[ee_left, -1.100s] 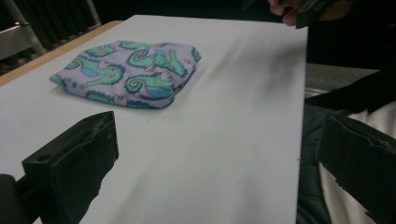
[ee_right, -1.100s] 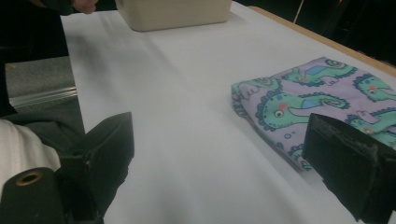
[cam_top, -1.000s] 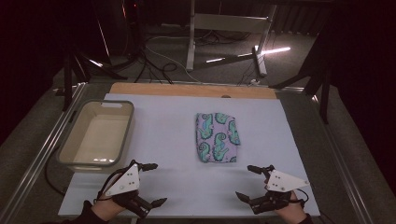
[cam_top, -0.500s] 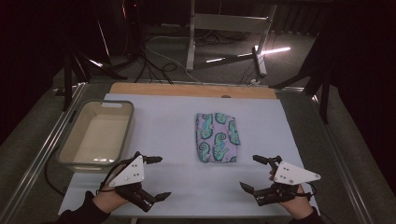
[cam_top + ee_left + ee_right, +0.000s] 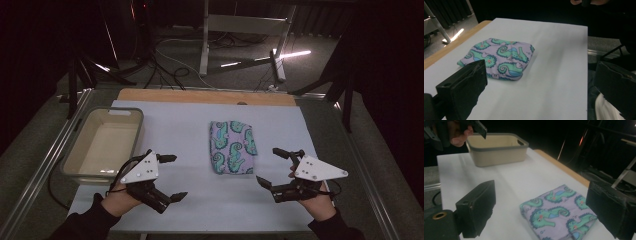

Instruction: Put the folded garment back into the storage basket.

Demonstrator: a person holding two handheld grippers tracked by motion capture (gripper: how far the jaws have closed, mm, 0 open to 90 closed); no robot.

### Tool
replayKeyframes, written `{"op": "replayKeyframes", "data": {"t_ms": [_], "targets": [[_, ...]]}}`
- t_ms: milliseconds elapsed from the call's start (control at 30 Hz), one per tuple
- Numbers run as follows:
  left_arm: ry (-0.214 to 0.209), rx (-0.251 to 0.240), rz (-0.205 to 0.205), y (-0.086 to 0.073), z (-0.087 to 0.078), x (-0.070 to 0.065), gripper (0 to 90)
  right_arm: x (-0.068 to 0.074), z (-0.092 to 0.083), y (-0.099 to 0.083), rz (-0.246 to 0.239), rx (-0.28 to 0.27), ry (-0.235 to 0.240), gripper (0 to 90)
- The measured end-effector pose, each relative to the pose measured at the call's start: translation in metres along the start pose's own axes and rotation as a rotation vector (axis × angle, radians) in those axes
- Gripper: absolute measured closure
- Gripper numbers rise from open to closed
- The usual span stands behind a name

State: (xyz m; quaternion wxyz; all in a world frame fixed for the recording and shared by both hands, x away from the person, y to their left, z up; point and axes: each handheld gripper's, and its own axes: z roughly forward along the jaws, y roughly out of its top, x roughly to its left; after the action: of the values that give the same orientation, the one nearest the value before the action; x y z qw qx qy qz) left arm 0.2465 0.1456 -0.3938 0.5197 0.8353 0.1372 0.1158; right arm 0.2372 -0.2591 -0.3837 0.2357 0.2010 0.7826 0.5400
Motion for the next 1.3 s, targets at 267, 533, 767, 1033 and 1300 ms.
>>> {"op": "replayKeyframes", "data": {"t_ms": [267,533,767,1033,1300], "targets": [[0.030,0.026,-0.007,0.010,0.007,0.008,0.0,-0.008,0.012,0.010,-0.004,0.007,-0.018,9.2],[0.057,0.023,-0.030,0.020,0.018,0.018,0.0,-0.021,0.025,0.014,0.024,0.019,-0.061,9.2],[0.067,0.025,-0.050,0.028,0.034,0.028,0.0,-0.035,0.035,0.016,0.061,0.028,-0.098,9.2],[0.096,0.056,-0.085,0.033,0.055,0.039,0.0,-0.048,0.051,0.011,0.102,0.060,-0.137,9.4],[0.110,0.066,-0.110,0.032,0.073,0.048,0.0,-0.057,0.068,0.001,0.138,0.106,-0.154,9.4]]}}
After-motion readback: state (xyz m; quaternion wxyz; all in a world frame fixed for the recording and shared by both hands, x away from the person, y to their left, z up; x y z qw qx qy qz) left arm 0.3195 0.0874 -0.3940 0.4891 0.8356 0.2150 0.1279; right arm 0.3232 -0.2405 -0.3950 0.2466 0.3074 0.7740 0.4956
